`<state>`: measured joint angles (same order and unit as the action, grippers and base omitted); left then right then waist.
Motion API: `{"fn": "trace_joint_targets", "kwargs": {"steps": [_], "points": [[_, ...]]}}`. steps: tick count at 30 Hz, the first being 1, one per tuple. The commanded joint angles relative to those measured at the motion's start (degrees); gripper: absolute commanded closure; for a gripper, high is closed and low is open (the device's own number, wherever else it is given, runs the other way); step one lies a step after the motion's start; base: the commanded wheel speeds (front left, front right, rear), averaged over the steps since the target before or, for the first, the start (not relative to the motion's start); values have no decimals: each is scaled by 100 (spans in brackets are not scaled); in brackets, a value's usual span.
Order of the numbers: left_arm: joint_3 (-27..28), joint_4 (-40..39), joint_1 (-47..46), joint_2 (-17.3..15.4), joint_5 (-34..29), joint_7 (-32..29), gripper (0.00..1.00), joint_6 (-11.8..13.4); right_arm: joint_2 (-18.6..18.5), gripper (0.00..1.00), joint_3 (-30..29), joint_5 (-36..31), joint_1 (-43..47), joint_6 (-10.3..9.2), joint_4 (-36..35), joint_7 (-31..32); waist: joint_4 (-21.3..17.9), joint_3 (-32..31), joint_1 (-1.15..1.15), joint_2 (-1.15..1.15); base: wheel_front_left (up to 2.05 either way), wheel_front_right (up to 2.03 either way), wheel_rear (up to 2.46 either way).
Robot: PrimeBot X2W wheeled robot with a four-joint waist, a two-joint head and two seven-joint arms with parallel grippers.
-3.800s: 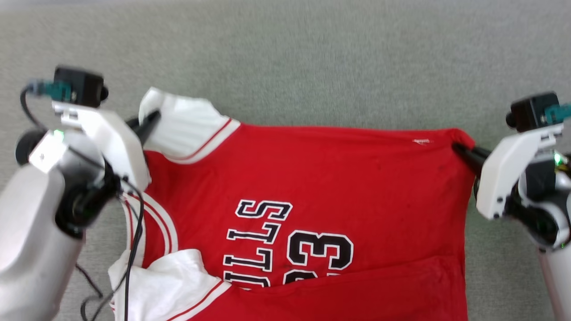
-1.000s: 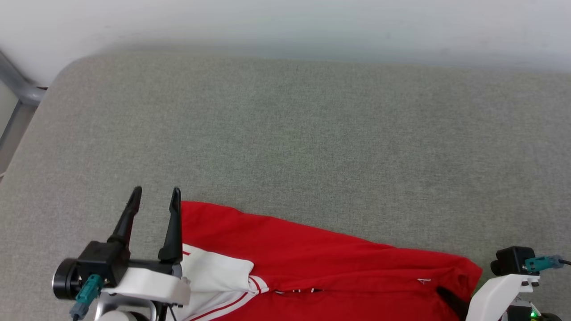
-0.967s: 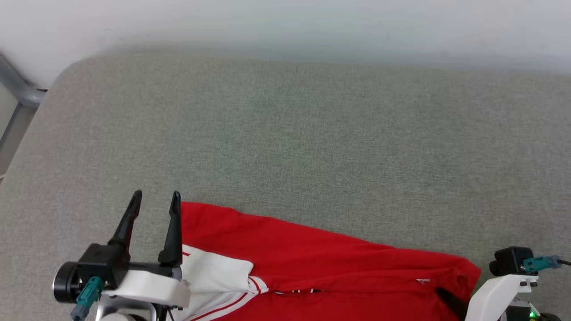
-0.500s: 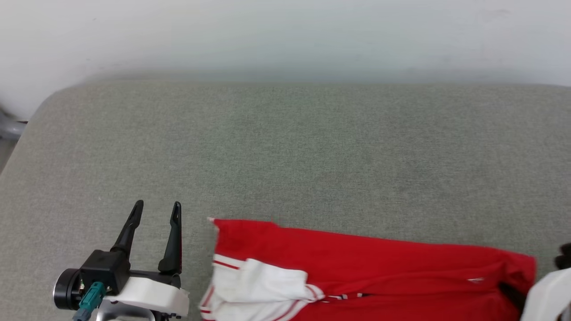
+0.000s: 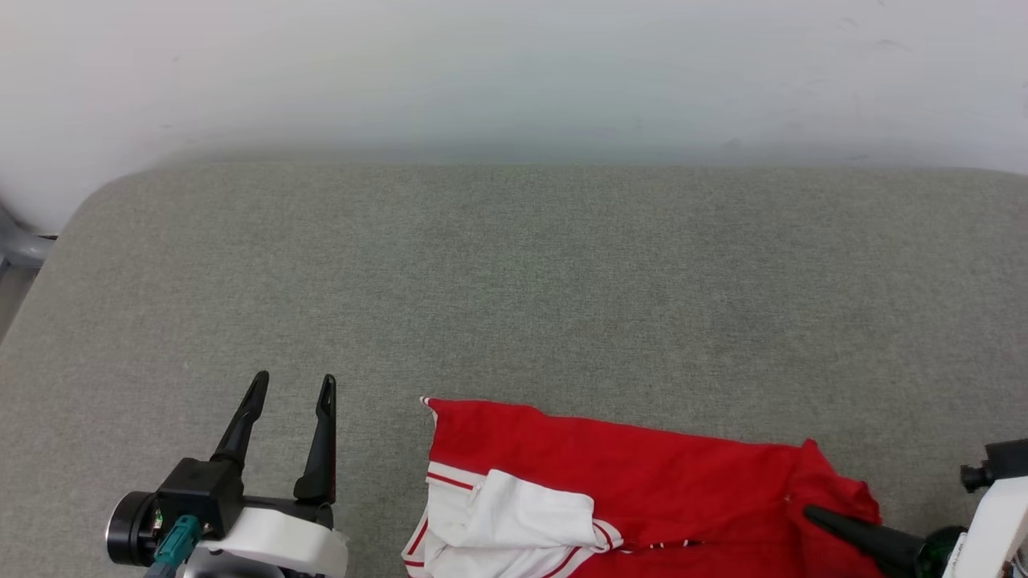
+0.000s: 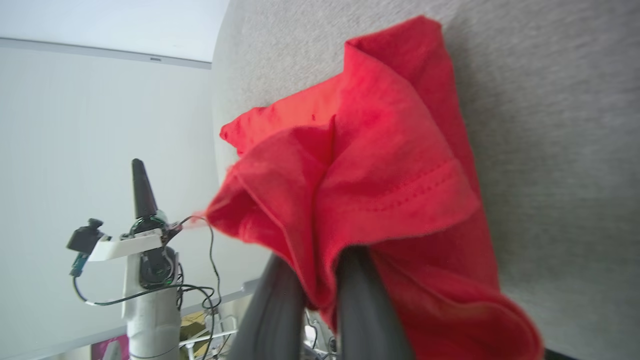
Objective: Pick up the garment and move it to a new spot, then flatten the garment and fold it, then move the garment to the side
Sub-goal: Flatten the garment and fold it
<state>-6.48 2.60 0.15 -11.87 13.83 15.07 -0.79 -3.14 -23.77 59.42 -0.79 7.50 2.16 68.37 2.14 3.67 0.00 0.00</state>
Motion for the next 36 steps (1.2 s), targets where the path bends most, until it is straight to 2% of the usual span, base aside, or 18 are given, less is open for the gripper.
{"fn": "trace_joint_targets", "kwargs": {"steps": [1,6,9,19,23,27,28,29,30,36], "points": [[-13,15,-40,20,-22,11,0,-15,33,100,116,489,-84,-3,164,50,50,7,0,0,0,0,0],[-85,42,-117,51,-35,11,0,-60,31,100,1004,1697,-98,-3,542,-275,237,37,0,0,0,0,0],[-124,54,-192,78,-33,11,0,-92,30,100,1822,2190,-175,-3,687,-638,405,126,0,0,0,0,0],[-218,24,-629,214,-62,11,0,-218,26,100,3453,2725,-918,-3,993,-2079,860,544,0,0,0,0,0],[-222,3,-737,292,-99,11,0,-260,24,100,3896,2827,-1151,-3,1336,-2589,948,672,0,0,0,0,0],[-207,25,-775,348,-99,11,0,-292,26,98,4140,2771,-1249,-3,1659,-2835,973,734,0,0,0,0,0],[-186,32,-785,378,-104,11,0,-323,25,48,4223,2755,-1294,-3,1846,-3014,967,747,0,0,0,0,0],[-186,32,-785,378,-104,11,0,-323,25,48,4223,2755,-1294,-3,1846,-3014,967,747,0,0,0,0,0],[-173,35,-782,390,-108,11,0,-332,25,0,4272,2768,-1324,-3,1912,-3079,956,749,0,0,0,0,0],[-86,84,-753,441,-167,11,0,-385,26,0,4481,2788,-1512,-1,1721,-3332,838,692,0,0,0,0,0]]}}
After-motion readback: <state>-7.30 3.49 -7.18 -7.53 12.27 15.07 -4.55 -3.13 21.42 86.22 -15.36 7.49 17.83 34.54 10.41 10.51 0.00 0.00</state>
